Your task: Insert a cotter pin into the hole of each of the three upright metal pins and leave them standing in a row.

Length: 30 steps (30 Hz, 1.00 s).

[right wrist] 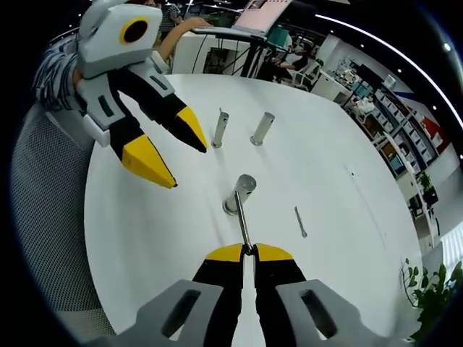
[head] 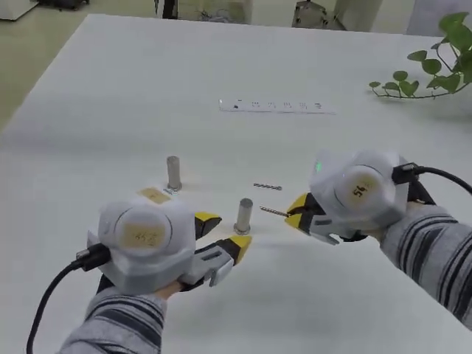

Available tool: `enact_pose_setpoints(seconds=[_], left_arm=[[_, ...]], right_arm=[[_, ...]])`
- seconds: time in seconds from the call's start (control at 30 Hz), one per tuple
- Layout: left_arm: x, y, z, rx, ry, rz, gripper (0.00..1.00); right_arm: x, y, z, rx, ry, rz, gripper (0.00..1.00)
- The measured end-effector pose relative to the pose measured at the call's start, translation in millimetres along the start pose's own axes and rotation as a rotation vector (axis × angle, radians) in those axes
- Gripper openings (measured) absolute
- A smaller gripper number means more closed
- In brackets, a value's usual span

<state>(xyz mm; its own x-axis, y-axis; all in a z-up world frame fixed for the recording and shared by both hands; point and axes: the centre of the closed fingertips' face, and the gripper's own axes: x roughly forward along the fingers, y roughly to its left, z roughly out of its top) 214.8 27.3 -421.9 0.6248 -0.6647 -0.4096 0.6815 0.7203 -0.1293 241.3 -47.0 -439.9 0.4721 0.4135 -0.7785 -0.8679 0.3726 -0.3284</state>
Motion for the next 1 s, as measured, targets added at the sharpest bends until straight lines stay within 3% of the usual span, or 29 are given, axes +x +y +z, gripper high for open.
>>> enact_pose_setpoints(seconds=[0.23,0.6,0.73,1.0], left_arm=[[15.0,8.1,-7.4,0.036,0.026,0.029,0.26],[37.5,16.2,-9.2,0.059,0.042,0.055,0.24],[45.5,17.8,-9.9,0.052,0.044,0.055,0.23],[61.7,23.1,-17.1,0.020,0.067,0.064,0.20]], right_arm=[[11.3,-7.5,-5.8,0.001,0.017,-0.011,0.00],[25.5,-8.6,-5.3,-0.025,0.014,0.013,0.00],[29.5,-10.0,-7.5,-0.058,0.026,0.012,0.00],[32.1,-11.9,-5.9,-0.055,0.016,0.018,0.00]])
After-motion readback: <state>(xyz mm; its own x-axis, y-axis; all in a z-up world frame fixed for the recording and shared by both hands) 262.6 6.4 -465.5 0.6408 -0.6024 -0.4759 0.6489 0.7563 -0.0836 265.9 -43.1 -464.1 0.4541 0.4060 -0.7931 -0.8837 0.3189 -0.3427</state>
